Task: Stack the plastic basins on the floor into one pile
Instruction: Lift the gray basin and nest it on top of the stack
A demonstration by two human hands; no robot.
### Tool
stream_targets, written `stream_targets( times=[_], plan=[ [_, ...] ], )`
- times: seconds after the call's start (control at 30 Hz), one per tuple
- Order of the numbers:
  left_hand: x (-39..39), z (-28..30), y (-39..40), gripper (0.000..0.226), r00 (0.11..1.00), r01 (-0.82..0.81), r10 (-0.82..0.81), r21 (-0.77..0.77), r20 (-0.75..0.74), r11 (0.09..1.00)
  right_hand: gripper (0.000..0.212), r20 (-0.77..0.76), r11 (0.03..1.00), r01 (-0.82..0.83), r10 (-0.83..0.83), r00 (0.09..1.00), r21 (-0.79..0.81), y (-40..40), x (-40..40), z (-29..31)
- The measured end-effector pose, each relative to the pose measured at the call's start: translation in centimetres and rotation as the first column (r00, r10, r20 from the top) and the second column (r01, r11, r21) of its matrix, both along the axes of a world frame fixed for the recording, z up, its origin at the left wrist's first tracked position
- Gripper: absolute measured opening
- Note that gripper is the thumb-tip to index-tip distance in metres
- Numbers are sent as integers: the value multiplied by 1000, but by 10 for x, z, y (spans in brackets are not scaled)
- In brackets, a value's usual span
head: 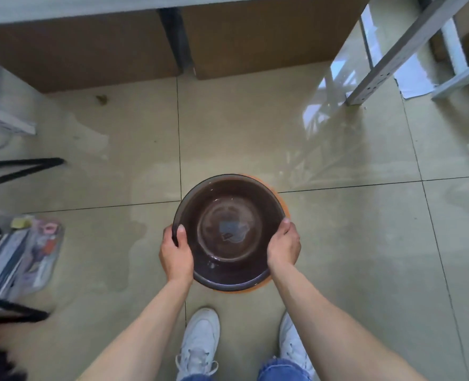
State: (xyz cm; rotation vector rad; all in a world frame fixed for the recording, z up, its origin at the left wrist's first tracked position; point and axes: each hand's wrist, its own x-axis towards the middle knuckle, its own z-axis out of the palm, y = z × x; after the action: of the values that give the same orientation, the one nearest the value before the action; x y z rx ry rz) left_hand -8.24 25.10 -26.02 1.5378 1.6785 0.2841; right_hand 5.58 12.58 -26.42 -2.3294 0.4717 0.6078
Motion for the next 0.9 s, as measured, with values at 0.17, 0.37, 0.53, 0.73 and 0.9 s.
stream_targets(
  times=[0.17,0.37,0.53,0.73,0.9],
  plan=[
    [-11,-27,8,29,983,97,-99,-15,-153,995,40,29,980,-143,148,989,-139,-1,2,-16],
    [-17,-28,6,36,984,100,-104,-33,-145,994,37,62,939,-239,262,963,-248,-11,2,-14],
    [-14,-32,6,64,989,-148,134,-265,-69,953,61,-41,970,-176,171,984,-170,-22,13,-19],
    [-12,-55,5,53,935,-255,346,-538,73,803,74,-380,992,-62,100,919,110,-33,23,-53],
    [-13,-72,-1,30,917,-311,388,-445,92,840,50,-274,978,-94,143,951,186,-39,20,-65]
  ],
)
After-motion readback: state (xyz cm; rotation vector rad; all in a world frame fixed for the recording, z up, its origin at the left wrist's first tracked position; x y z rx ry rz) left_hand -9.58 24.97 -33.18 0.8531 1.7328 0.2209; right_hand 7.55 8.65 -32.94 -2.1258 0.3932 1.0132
